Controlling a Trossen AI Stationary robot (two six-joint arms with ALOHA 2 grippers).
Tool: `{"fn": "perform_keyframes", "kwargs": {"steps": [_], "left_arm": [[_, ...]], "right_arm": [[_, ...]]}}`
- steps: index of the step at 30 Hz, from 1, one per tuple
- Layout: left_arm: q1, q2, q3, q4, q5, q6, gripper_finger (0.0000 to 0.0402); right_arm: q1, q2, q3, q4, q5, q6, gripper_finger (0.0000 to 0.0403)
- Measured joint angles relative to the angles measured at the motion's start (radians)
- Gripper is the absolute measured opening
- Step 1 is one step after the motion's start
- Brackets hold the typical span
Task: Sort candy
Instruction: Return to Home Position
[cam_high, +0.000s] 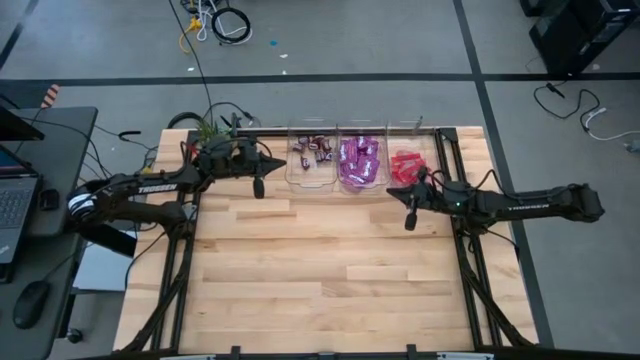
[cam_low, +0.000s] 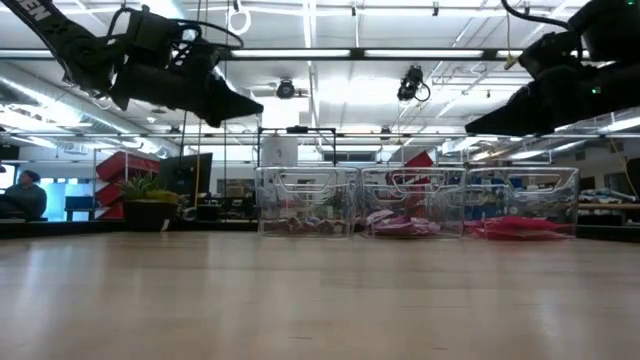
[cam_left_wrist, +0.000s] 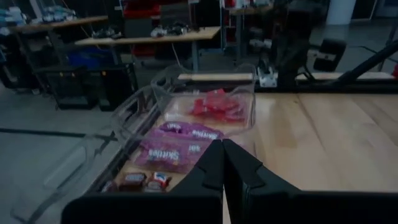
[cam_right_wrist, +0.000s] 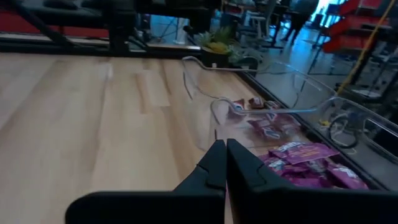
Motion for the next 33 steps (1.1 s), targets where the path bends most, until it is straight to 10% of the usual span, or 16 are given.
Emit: {"fn": "perform_keyframes", "kwargs": {"steps": [24, 33], "left_arm": [[-0.034, -0.45, -0.295, 0.005, 0.002, -0.098, 0.0001], [-0.199, -0.567, -0.339, -0.079, -0.23, -0.108, 0.0001]], "right_arm": [[0.032, -0.39, -0.093, -0.189, -0.059, -0.009, 0.0], [0.032, -0.407, -0.093, -0.19, -0.059, -0.029, 0.0]]}}
